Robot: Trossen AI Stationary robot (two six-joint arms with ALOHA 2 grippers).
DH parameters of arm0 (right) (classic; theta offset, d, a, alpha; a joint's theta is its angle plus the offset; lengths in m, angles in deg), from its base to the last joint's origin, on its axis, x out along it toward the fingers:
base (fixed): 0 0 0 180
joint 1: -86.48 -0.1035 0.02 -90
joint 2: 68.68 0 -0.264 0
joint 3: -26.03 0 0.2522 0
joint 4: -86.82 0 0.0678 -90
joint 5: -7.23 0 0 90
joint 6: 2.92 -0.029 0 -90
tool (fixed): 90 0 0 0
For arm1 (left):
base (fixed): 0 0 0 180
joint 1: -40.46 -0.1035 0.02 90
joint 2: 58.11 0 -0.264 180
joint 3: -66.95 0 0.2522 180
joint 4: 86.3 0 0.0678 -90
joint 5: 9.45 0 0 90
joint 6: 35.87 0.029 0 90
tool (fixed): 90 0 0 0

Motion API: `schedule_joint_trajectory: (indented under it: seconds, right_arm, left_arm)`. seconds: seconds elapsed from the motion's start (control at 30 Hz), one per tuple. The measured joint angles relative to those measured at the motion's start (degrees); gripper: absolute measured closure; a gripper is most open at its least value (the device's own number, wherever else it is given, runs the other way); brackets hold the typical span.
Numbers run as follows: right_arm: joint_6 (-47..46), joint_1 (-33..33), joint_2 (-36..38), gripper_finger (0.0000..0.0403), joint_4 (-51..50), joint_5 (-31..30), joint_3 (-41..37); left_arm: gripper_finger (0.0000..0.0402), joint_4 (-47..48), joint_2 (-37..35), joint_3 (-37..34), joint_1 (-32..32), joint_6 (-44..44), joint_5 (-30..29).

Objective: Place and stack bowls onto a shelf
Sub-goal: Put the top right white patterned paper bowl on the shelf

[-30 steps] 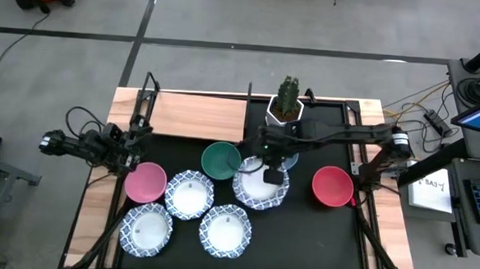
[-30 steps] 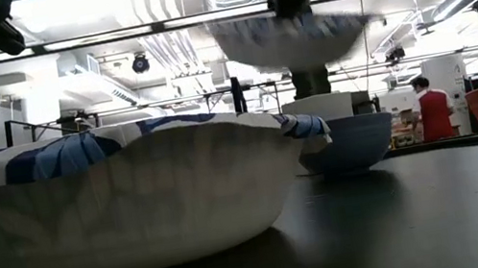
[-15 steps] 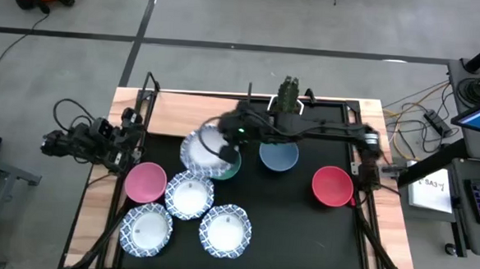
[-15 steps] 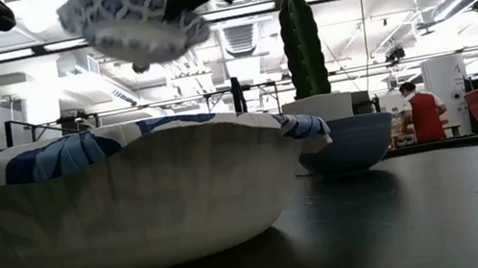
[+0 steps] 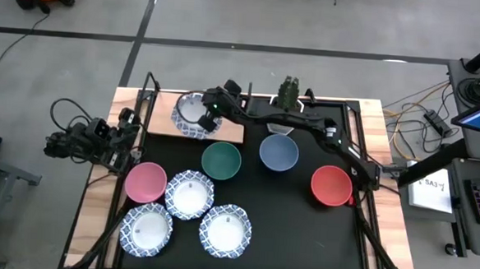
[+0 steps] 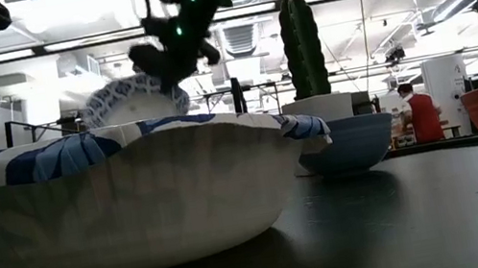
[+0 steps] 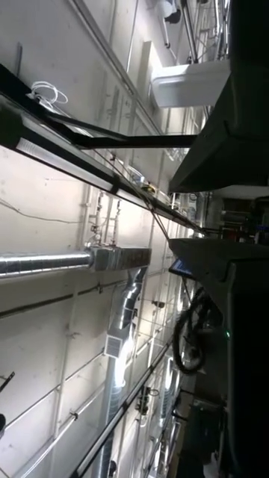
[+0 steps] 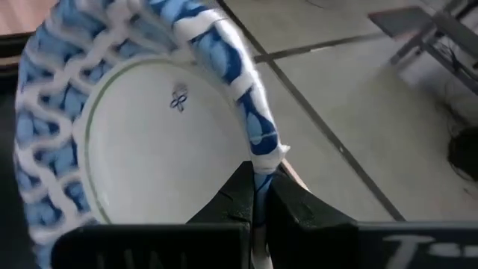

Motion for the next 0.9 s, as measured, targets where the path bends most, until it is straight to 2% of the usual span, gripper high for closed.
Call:
schedule_joint_trajectory:
  seconds: [0.4,0.9]
  right_arm:
    - [1.24,2.23,-3.79,0.0388,5.49,-0.01,0.00]
    - [-0.10,3.82,-4.55,0.0280,6.56,-0.09,0.00]
  left_arm:
    - [0.0310,0.30,-0.02,-0.02,0.00,0.08,-0.02]
    - [0.0310,0.42,-0.02,-0.02,0.00,0.09,-0.04]
